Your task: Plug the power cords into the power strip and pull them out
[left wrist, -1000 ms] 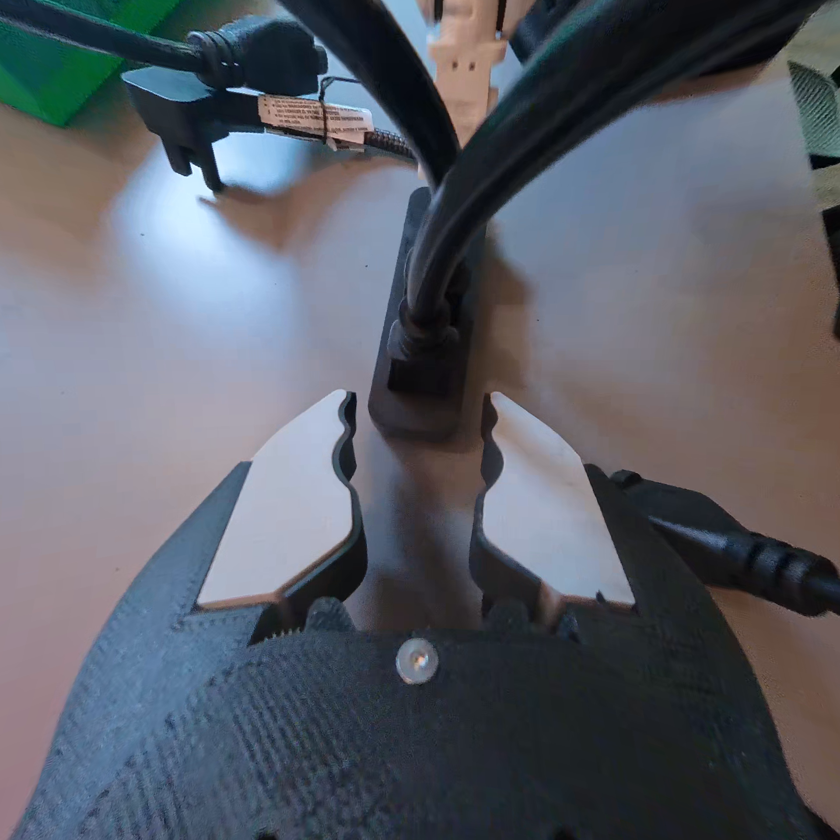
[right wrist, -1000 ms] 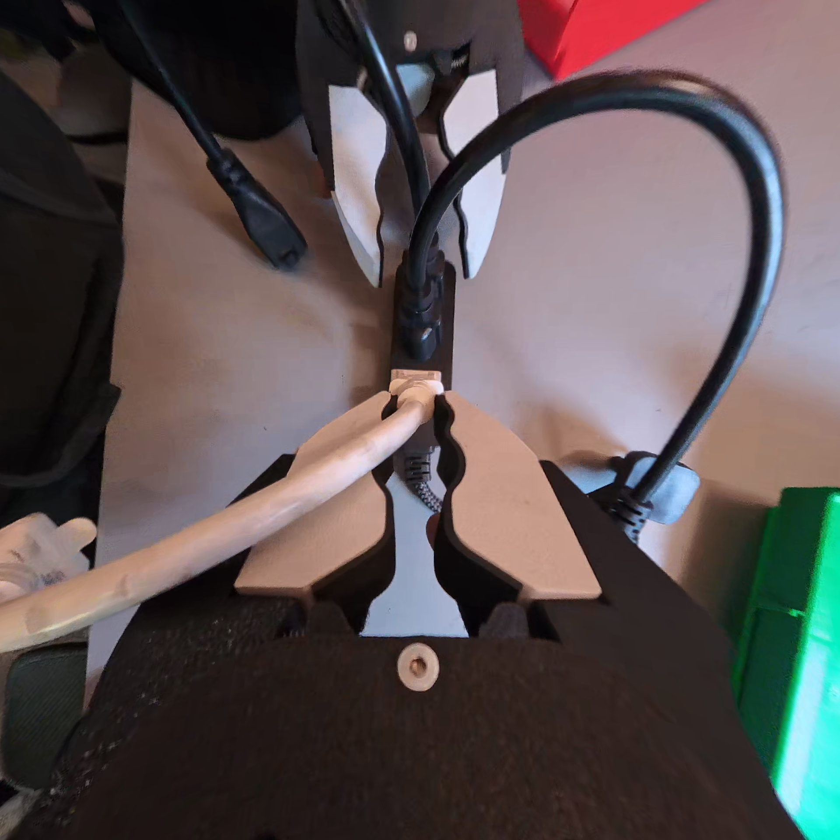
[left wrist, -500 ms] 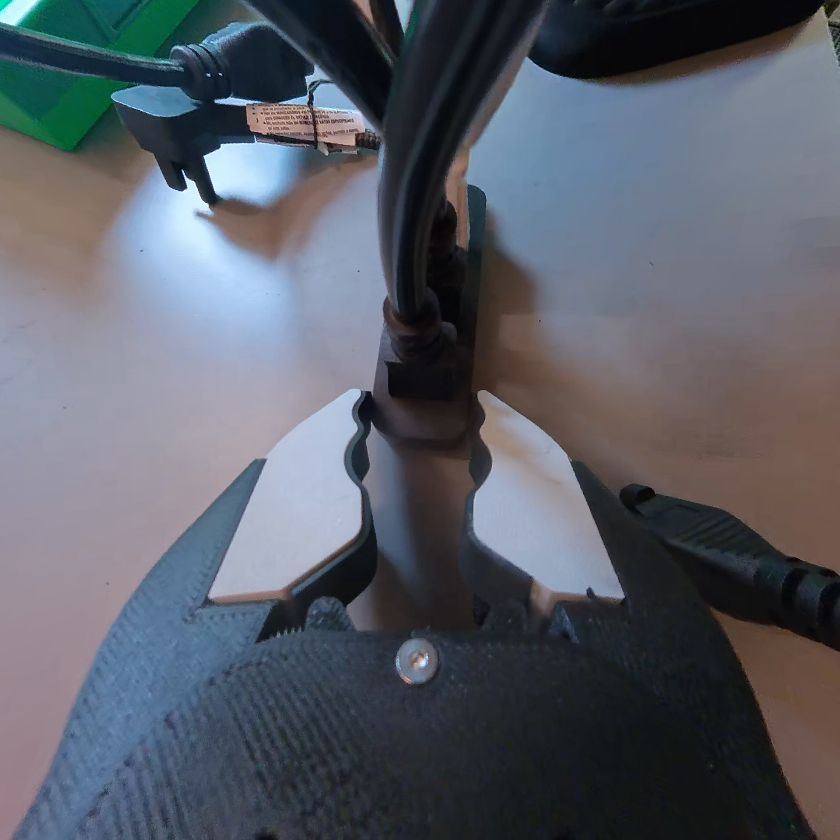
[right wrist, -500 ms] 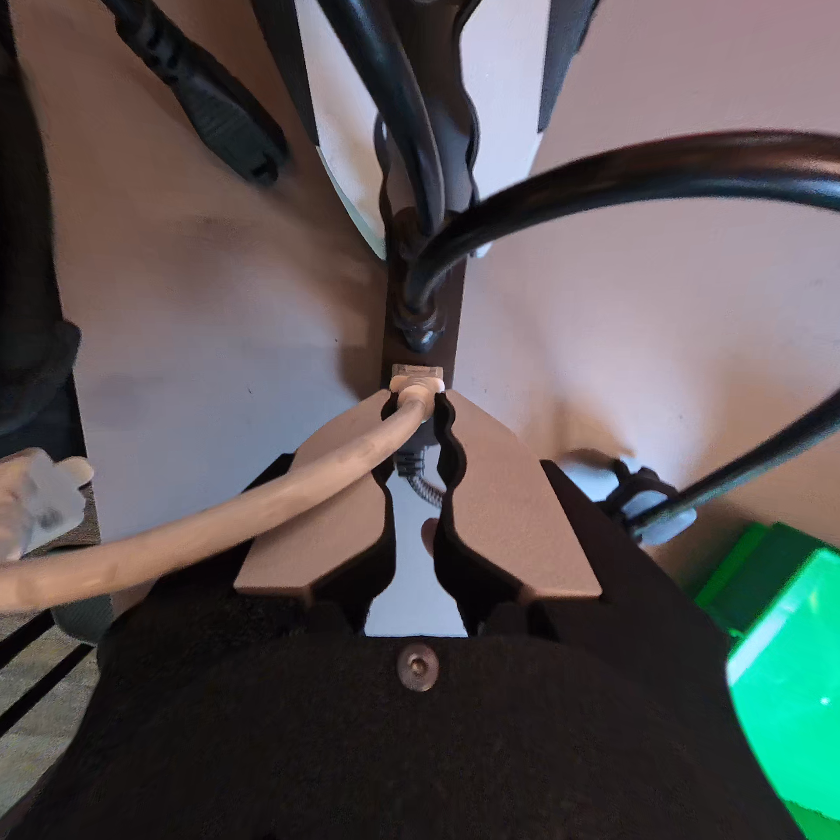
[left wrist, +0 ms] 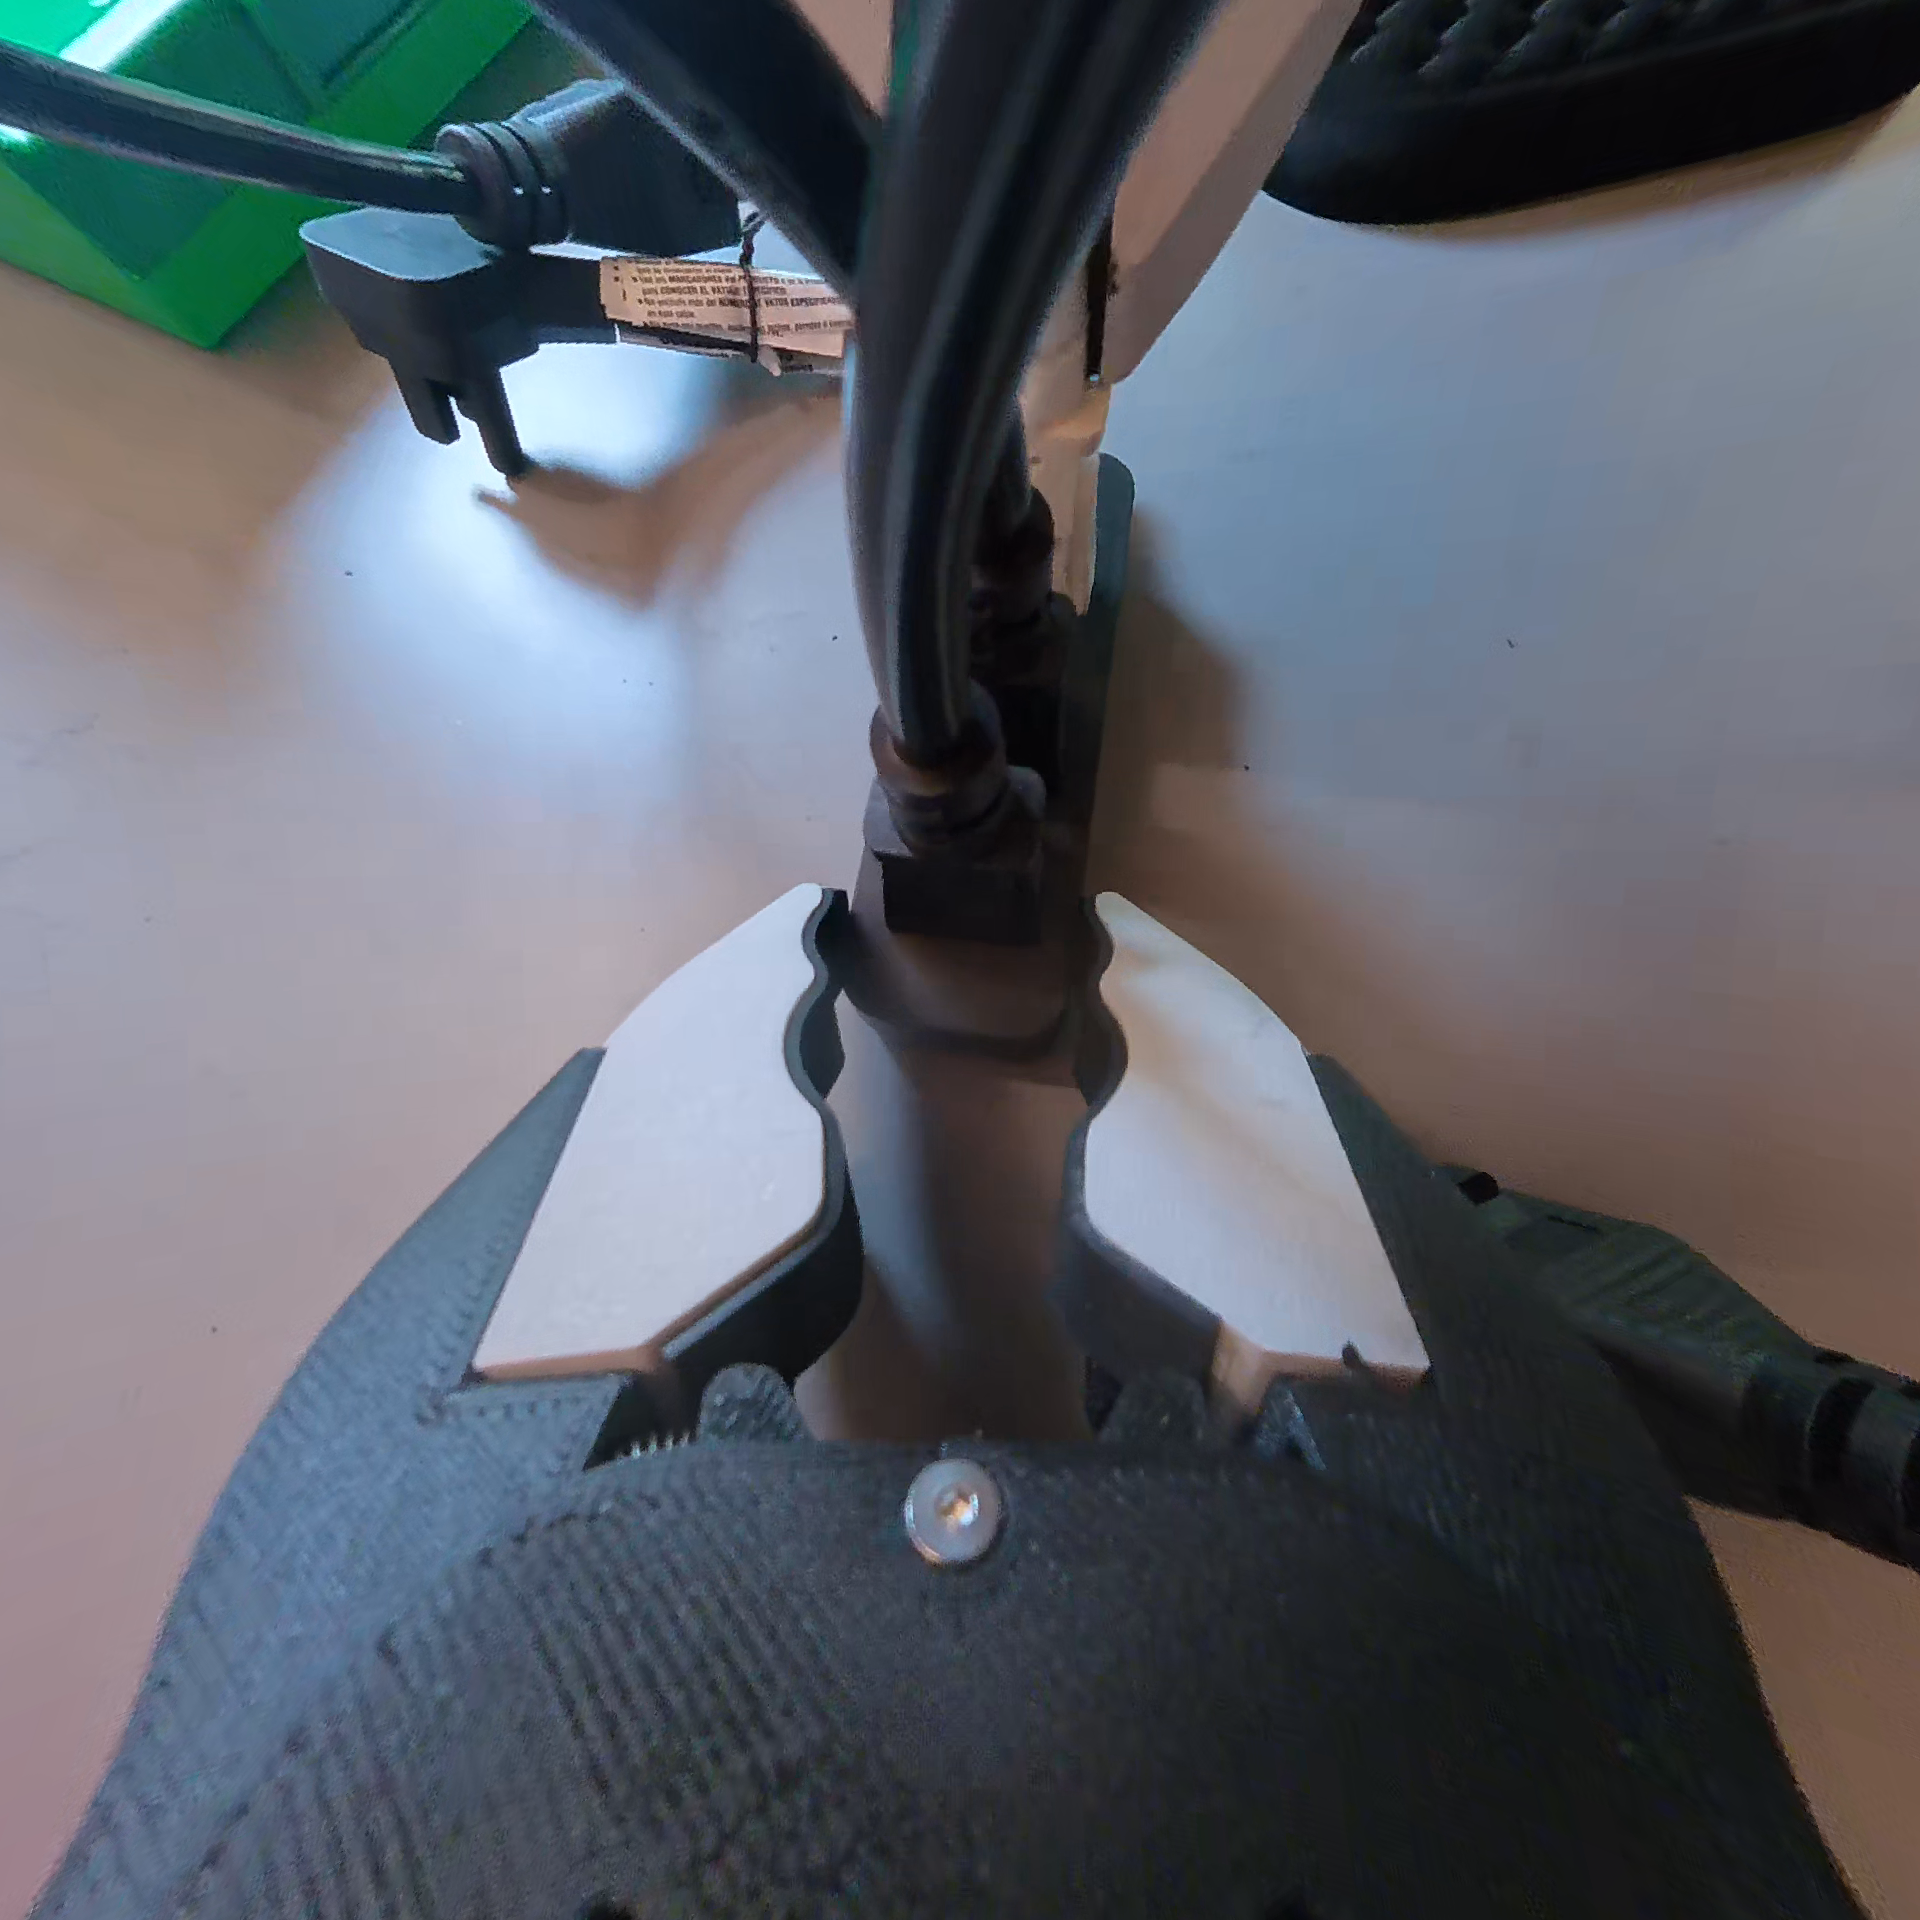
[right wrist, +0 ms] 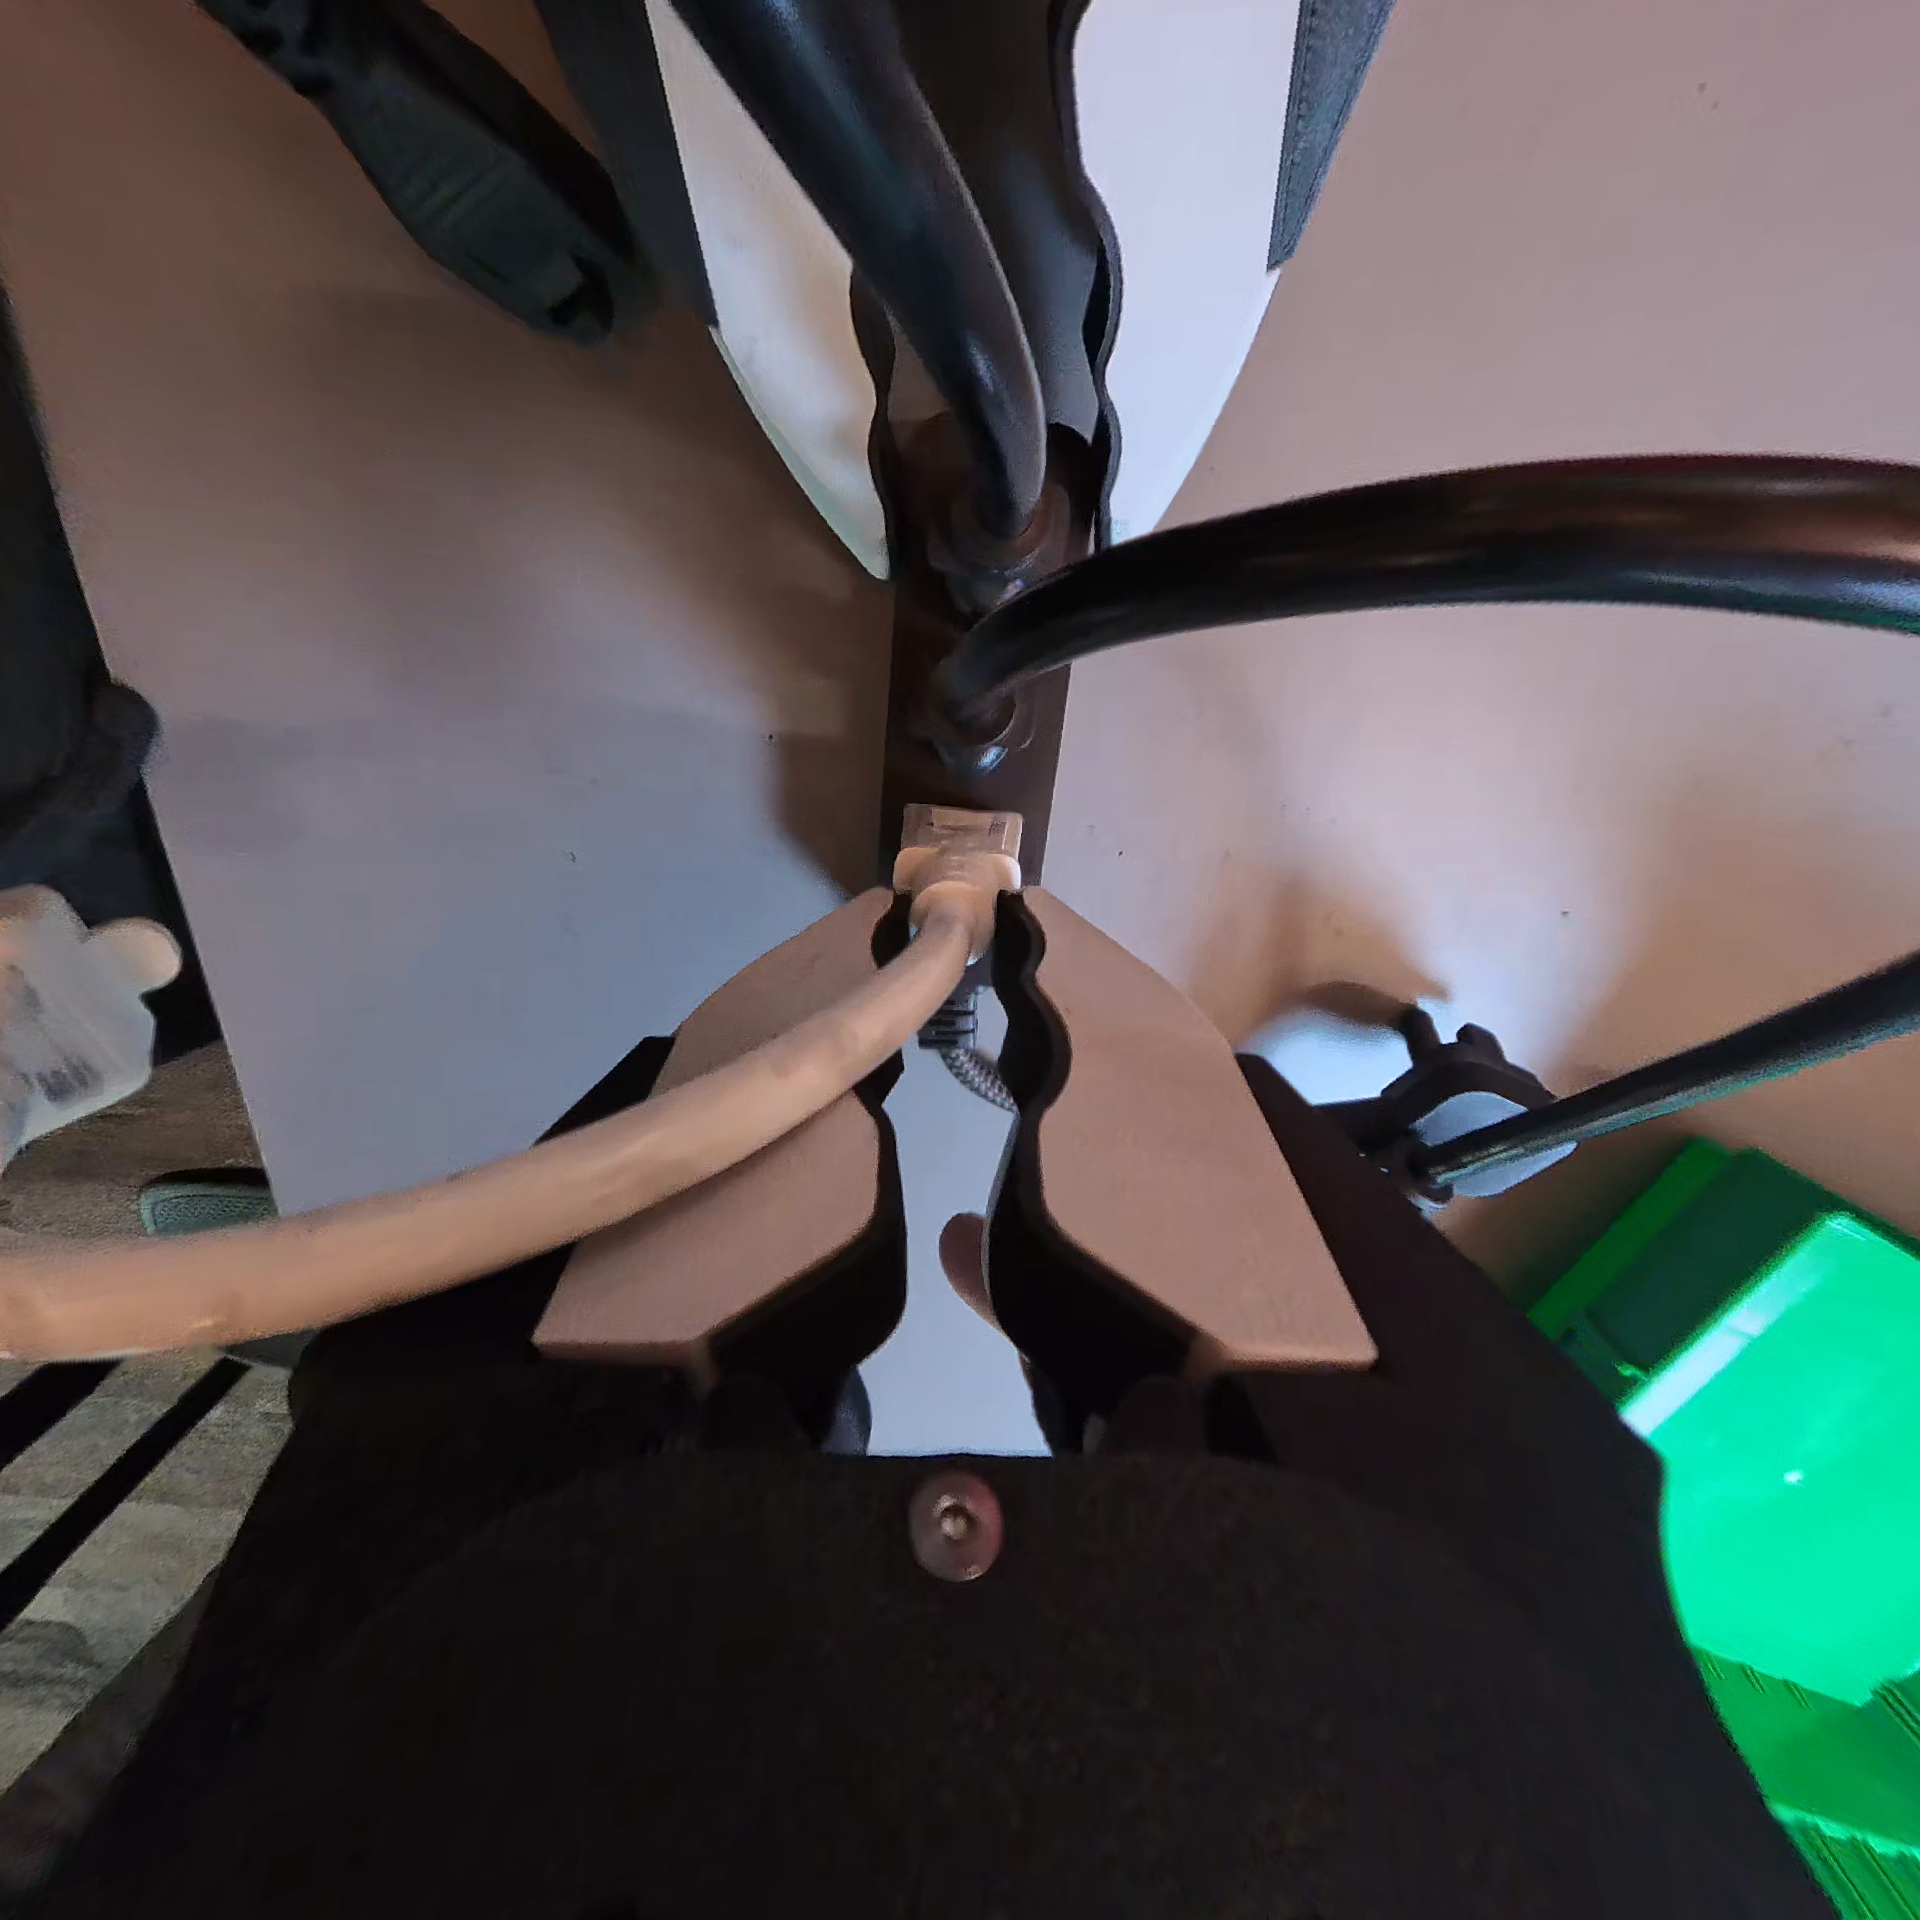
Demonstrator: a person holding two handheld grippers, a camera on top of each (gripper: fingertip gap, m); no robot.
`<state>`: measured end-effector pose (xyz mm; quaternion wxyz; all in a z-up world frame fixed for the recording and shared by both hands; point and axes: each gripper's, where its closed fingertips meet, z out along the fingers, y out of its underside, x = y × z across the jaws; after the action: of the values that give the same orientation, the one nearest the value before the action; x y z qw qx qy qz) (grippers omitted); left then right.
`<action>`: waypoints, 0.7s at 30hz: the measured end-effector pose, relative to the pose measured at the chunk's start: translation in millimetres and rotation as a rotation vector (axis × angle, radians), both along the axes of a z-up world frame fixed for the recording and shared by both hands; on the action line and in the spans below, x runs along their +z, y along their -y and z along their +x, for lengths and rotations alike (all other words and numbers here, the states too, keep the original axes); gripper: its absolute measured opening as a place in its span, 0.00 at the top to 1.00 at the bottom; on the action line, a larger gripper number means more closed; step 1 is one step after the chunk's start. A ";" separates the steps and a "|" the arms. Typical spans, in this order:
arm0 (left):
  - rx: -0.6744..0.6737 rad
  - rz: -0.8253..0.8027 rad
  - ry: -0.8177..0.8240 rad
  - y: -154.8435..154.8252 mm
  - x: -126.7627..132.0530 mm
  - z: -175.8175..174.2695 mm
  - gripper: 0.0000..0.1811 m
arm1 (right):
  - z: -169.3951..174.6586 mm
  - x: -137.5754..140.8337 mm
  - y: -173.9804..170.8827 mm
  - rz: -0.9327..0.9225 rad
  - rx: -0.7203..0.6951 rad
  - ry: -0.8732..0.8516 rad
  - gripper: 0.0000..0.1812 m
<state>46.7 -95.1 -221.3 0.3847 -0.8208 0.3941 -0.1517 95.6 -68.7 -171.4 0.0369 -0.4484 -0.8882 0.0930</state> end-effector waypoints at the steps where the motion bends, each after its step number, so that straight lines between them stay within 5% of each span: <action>1: 0.007 -0.004 0.000 0.2 -0.1 0.2 0.76 | -0.7 -0.1 -0.2 -0.004 -0.004 0.009 0.91; 21: 0.049 -0.018 0.000 1.1 -0.5 -0.5 0.76 | -0.5 -1.2 1.5 0.044 -0.015 0.026 0.91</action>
<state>46.2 -96.1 -221.7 0.3810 -0.8336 0.3724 -0.1459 95.1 -70.2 -172.5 0.0356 -0.4552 -0.8872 0.0672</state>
